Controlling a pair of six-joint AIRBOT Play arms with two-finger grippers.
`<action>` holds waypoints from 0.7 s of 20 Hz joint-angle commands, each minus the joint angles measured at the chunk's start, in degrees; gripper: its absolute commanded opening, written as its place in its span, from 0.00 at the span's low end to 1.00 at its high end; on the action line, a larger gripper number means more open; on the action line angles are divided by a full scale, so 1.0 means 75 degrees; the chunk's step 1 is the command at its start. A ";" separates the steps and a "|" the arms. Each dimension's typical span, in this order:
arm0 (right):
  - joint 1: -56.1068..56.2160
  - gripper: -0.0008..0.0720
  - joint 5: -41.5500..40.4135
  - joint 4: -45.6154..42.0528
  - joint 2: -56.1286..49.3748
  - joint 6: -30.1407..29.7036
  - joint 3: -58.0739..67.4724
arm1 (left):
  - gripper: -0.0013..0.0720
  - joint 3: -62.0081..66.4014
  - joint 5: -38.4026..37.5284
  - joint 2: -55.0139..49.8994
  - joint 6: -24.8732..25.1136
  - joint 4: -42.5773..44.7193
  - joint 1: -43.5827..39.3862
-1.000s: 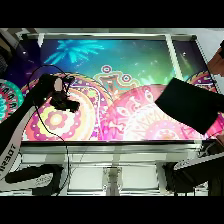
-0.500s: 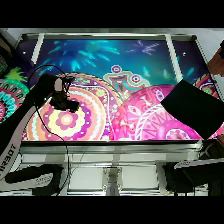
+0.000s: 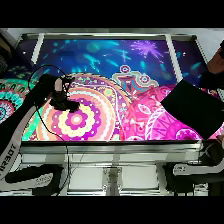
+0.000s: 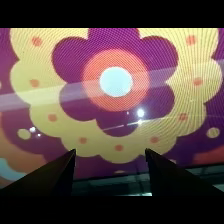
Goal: Fold the clothes and pants, and hang the long-sleeved shirts on hangers.
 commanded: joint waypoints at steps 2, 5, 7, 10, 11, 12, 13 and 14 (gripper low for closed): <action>0.3468 0.03 0.0187 -0.0915 0.0181 -0.0166 -0.0125 | 0.70 -0.0003 0.0006 -0.0006 0.0003 0.0000 0.0006; 0.5243 0.04 0.0044 -0.1757 0.0181 -0.0192 -0.0816 | 0.70 -0.0003 0.0003 -0.0006 0.0003 0.0000 0.0006; 0.5960 0.03 -0.0230 -0.1798 0.0181 -0.0172 -0.1478 | 0.70 -0.0003 0.0006 -0.0006 0.0003 0.0000 0.0006; 0.6580 0.03 -0.0595 -0.1842 0.0251 -0.0026 -0.2428 | 0.70 -0.0003 0.0006 -0.0006 0.0003 0.0000 0.0006; 0.6668 0.03 -0.0743 -0.1848 0.0341 0.0015 -0.2719 | 0.70 -0.0003 0.0006 -0.0006 0.0003 0.0000 0.0006; 0.6714 0.03 -0.0933 -0.1856 0.0513 0.0052 -0.3060 | 0.70 -0.0003 0.0006 -0.0006 0.0003 0.0000 0.0006; 0.6712 0.03 -0.1107 -0.1859 0.0720 0.0119 -0.3369 | 0.70 -0.0003 0.0003 -0.0006 0.0003 0.0000 0.0006; 0.6706 0.03 -0.1285 -0.1909 0.0985 0.0166 -0.3713 | 0.70 -0.0003 0.0006 -0.0006 0.0003 0.0000 0.0006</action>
